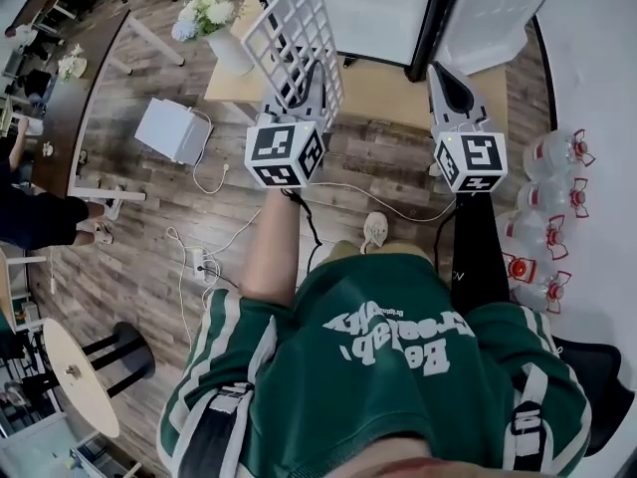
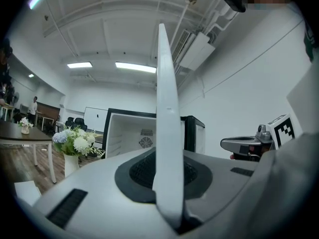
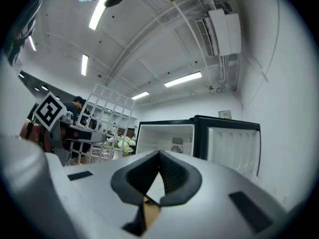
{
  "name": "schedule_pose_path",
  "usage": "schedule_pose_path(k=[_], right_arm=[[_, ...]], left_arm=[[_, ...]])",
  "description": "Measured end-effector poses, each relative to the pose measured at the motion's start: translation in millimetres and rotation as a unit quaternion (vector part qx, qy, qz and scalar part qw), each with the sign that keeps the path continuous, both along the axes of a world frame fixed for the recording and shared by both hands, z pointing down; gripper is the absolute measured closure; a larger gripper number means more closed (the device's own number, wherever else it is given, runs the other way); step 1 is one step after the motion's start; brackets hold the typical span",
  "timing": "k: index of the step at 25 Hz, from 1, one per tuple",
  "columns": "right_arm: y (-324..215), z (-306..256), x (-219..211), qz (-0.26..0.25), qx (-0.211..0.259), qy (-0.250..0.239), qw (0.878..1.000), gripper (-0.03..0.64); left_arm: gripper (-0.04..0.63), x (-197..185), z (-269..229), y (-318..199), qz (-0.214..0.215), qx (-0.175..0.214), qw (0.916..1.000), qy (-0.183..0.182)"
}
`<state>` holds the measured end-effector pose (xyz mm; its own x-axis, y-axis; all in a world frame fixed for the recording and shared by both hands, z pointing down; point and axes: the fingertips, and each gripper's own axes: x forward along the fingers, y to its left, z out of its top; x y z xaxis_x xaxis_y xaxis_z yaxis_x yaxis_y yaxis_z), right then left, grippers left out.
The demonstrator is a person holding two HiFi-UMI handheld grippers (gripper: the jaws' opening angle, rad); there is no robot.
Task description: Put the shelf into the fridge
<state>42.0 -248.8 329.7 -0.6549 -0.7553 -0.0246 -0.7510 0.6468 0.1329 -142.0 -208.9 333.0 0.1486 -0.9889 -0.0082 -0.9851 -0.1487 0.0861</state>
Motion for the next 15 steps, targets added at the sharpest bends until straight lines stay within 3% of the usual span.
schedule_pose_path(k=[6,15], right_arm=[[-41,5,-4,-0.016,-0.011,-0.013,1.0,0.614],[-79,10,0,-0.025,-0.014,-0.019,0.999,0.614]], left_arm=[[0.549,-6,13,-44,-0.016,-0.021,0.9973,0.069],[0.549,-13,35,-90,-0.032,-0.036,0.9825,0.18]])
